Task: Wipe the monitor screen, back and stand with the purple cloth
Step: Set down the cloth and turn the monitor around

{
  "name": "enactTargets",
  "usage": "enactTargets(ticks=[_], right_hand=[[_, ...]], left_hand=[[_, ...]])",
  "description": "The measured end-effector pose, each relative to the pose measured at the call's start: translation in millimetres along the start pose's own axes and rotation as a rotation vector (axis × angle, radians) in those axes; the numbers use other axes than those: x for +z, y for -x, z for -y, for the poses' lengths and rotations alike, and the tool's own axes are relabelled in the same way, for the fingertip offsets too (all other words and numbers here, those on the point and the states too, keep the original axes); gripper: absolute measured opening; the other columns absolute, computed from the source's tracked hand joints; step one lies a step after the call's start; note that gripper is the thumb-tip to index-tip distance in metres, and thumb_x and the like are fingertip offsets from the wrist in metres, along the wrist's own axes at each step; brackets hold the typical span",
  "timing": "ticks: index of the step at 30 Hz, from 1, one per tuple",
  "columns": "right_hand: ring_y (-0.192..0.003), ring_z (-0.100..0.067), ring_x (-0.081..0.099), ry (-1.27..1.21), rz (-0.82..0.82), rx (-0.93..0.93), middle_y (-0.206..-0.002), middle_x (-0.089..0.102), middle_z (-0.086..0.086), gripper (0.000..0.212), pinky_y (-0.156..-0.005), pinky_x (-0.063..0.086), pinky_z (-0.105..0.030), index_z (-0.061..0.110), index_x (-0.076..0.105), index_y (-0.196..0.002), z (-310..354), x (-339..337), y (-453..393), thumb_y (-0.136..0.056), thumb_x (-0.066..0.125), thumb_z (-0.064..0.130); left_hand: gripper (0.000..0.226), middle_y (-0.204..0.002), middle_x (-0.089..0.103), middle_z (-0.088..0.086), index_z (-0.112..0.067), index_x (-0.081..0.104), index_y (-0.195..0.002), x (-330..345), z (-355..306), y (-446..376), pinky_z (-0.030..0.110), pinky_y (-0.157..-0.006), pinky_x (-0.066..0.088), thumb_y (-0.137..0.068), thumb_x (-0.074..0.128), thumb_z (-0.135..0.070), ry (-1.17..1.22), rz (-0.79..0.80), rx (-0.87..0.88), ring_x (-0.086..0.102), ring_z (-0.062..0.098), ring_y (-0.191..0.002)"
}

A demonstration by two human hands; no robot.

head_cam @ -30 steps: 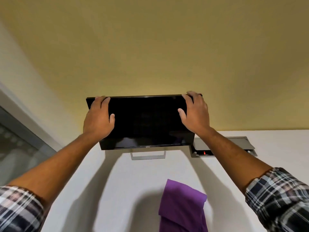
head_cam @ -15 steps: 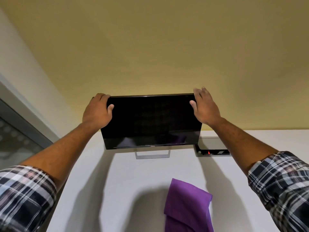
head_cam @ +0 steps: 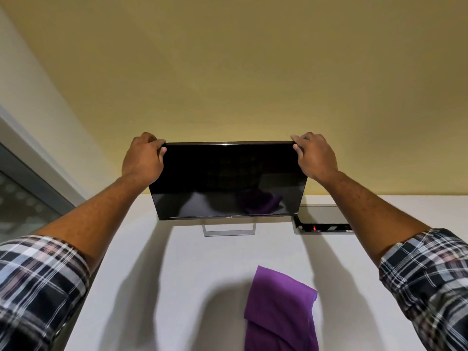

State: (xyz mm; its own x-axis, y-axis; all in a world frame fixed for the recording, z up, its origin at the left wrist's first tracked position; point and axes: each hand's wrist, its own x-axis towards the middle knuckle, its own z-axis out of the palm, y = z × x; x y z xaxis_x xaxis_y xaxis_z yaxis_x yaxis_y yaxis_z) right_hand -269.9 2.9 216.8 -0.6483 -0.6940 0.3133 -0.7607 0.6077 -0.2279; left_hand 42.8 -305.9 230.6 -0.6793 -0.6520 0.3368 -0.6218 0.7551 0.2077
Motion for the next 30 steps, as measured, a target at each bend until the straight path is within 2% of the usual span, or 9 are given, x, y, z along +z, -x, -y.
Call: enactTargets(ticks=[5,8,10,14,21,30], right_hand=[[-0.121,-0.029,0.053,-0.006,-0.01,0.033,-0.126,0.067,-0.006,0.033,-0.083,0.047,-0.037,0.022,0.068,-0.136,8,-3,-1,-0.11,0.049,0.025],[-0.119,-0.03,0.055,-0.001,-0.004,0.037,-0.125,0.068,-0.006,0.031,-0.084,0.047,-0.037,0.021,0.07,-0.132,7,-4,-3,-0.109,0.05,0.025],[-0.118,-0.03,0.056,-0.003,0.007,0.048,-0.124,0.069,-0.005,0.03,-0.083,0.043,-0.034,0.022,0.071,-0.131,6,-4,-5,-0.109,0.05,0.025],[-0.118,-0.03,0.058,-0.061,0.002,0.094,-0.125,0.07,-0.004,0.029,-0.082,0.039,-0.032,0.022,0.072,-0.13,6,-4,-8,-0.107,0.054,0.025],[-0.123,-0.033,0.059,-0.125,0.076,0.144,-0.132,0.069,-0.008,0.029,-0.093,0.044,-0.035,0.019,0.073,-0.131,2,-10,-19,-0.106,0.058,0.024],[-0.127,-0.034,0.06,-0.187,0.138,0.112,-0.13,0.07,-0.014,0.027,-0.105,0.043,-0.035,0.012,0.075,-0.127,-9,-15,-28,-0.104,0.06,0.013]], left_hand=[[0.028,-0.112,0.061,0.01,-0.019,0.073,-0.114,-2,7,-5,0.042,-0.075,0.052,-0.103,0.05,-0.031,-0.007,-0.042,-0.001,0.052,0.033,-0.109],[0.028,-0.1,0.066,0.008,-0.027,0.074,-0.103,-4,13,-12,0.038,-0.066,0.05,-0.103,0.049,-0.037,0.024,-0.027,-0.032,0.058,0.033,-0.098],[0.028,-0.096,0.069,0.009,-0.025,0.075,-0.102,-3,21,-15,0.037,-0.068,0.048,-0.101,0.051,-0.039,0.095,-0.006,-0.027,0.061,0.034,-0.092],[0.024,-0.101,0.072,0.01,-0.014,0.074,-0.1,3,34,-18,0.039,-0.08,0.047,-0.099,0.058,-0.032,0.254,-0.005,-0.038,0.063,0.032,-0.097],[0.022,-0.094,0.072,0.013,-0.009,0.07,-0.093,5,29,-23,0.036,-0.076,0.045,-0.097,0.061,-0.029,0.288,0.005,-0.081,0.063,0.033,-0.091],[0.023,-0.092,0.071,0.008,-0.016,0.072,-0.091,-7,12,1,0.034,-0.074,0.046,-0.096,0.062,-0.036,0.281,-0.024,-0.095,0.063,0.028,-0.089]])
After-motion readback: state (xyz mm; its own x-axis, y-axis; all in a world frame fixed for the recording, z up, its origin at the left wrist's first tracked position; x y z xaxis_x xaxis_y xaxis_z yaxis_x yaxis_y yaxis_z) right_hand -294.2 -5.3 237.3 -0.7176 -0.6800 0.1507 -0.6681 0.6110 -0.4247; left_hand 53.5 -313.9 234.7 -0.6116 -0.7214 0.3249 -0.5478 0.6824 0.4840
